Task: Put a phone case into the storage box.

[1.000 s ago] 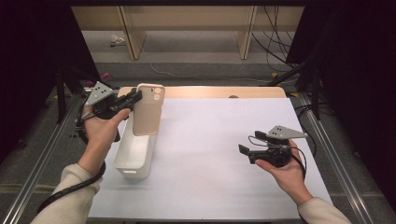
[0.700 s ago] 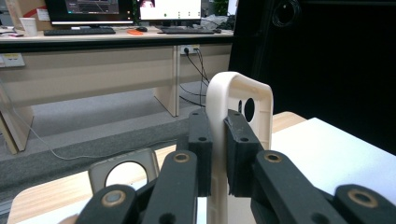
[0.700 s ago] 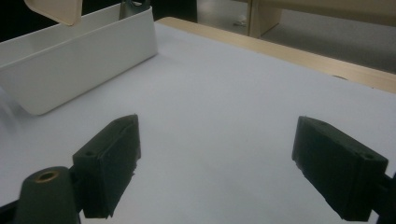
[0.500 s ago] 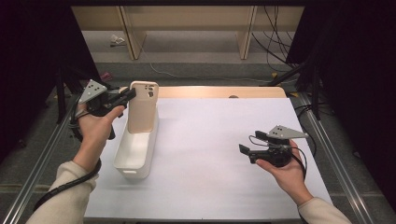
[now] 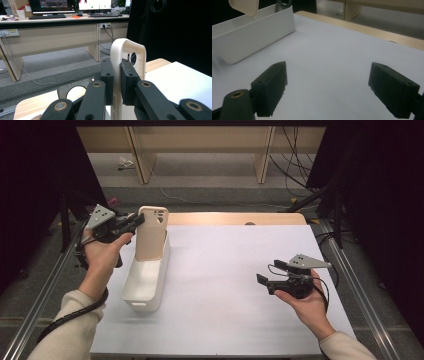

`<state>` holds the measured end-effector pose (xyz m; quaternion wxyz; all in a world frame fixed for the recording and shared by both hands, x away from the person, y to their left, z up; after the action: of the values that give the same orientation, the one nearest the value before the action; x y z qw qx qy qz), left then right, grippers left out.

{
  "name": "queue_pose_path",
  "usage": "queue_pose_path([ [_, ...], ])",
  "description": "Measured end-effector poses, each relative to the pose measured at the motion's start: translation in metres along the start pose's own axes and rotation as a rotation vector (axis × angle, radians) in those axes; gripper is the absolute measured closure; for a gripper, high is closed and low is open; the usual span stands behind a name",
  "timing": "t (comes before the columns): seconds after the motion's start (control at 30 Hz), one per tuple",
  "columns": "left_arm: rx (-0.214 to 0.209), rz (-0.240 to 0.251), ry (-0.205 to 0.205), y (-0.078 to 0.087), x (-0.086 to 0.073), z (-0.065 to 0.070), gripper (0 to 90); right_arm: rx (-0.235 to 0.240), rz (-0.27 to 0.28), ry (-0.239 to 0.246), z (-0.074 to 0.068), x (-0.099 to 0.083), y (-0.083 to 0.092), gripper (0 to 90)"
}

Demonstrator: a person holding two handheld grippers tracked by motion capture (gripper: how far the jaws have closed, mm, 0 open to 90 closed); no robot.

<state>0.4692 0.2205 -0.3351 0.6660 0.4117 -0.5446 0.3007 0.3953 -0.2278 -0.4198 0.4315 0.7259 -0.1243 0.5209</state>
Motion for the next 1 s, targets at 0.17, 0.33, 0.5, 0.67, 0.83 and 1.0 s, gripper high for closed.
queue_pose_path([
  [0.17,0.005,0.0,0.003,-0.003,-0.001,-0.003,82.1,-0.001,0.003,-0.004,0.0,0.0,0.0,16.2],
  [0.33,0.007,0.0,0.004,-0.005,-0.002,-0.005,82.1,-0.002,0.005,-0.003,0.001,0.0,0.001,16.2],
  [0.5,0.014,-0.004,0.007,-0.008,-0.003,-0.008,82.1,-0.003,0.005,-0.004,0.001,0.0,0.001,16.2],
  [0.67,0.021,-0.008,0.008,-0.011,-0.004,-0.012,82.1,-0.004,0.006,-0.005,0.001,0.0,0.001,16.2],
  [0.83,0.027,-0.012,0.009,-0.014,-0.005,-0.015,82.1,-0.004,0.008,-0.006,0.001,0.0,0.001,16.2],
  [1.0,0.032,-0.013,0.014,-0.016,-0.005,-0.018,82.1,-0.002,0.006,-0.006,0.002,0.0,0.001,16.2],
])
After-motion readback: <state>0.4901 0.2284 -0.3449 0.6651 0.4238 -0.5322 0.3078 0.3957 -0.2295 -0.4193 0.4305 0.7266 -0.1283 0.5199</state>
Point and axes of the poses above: each handheld gripper's, and its own axes: y roughly backward along the jaws, x roughly out of its top, z roughly to its right, the point moved 4 cm from there along -y, roughly forward along the jaws, and after that the axes turned 3 degrees about -z, right-handed, at the moved point
